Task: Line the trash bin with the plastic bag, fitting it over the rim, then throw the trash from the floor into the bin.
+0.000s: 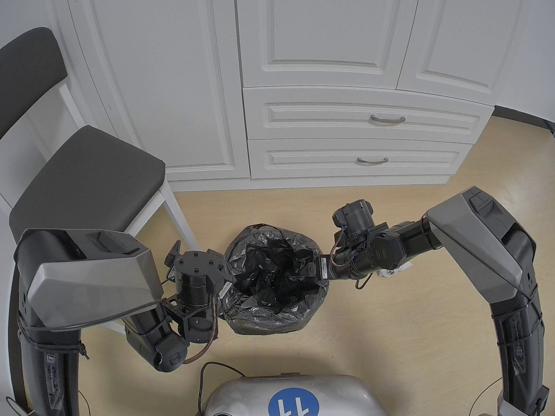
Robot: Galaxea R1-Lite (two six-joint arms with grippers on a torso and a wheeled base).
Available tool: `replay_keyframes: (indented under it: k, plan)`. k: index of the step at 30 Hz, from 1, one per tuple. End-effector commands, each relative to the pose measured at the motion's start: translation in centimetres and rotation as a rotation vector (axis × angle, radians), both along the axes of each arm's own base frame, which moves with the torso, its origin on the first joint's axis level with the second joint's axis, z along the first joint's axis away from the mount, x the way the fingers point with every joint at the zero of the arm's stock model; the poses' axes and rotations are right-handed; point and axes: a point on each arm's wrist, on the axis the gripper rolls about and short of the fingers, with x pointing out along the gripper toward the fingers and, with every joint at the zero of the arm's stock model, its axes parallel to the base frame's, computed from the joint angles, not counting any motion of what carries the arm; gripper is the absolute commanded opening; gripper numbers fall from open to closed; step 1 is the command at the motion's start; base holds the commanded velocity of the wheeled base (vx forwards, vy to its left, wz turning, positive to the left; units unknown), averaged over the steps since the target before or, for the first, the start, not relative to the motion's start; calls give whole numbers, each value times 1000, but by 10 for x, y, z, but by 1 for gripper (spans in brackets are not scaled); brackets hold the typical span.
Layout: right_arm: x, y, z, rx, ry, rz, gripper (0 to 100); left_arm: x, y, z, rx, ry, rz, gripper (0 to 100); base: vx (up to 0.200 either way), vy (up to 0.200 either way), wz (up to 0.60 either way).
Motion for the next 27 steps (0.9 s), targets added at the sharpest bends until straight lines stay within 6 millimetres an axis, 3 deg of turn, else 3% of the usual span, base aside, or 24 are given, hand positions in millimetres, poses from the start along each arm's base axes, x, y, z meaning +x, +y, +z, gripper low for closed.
replay_keyframes:
  k: [1, 5, 8, 12, 13, 14, 16, 23, 27]
  plan:
    - [-31, 12, 30, 31, -8, 83, 100, -16, 8, 19, 9, 0, -8, 100, 0, 0, 0]
    - [-28, 6, 33, 34, -9, 70, 100, -16, 16, 17, 37, 29, 19, 100, 0, 0, 0]
    - [-16, -20, 32, 22, -13, 34, 100, -25, 27, 11, 79, 87, 31, 100, 0, 0, 0]
    - [9, -74, 40, 10, -51, -46, 100, -33, 34, 11, 90, 104, 36, 100, 0, 0, 0]
    - [9, -76, 40, 12, -52, -48, 100, -33, 34, 12, 89, 103, 36, 100, 0, 0, 0]
    - [20, -102, 42, 35, -56, -53, 100, -33, 36, 12, 91, 106, 42, 100, 0, 0, 0]
    - [27, -119, 42, 60, -58, -57, 100, -34, 37, 12, 93, 108, 42, 100, 0, 0, 0]
    - [81, -174, -14, 71, -74, -160, 100, -38, 45, 5, 109, 137, 57, 100, 0, 0, 0]
    - [106, -180, -45, 72, -105, -189, 100, -37, 53, 6, 104, 138, 80, 100, 0, 0, 0]
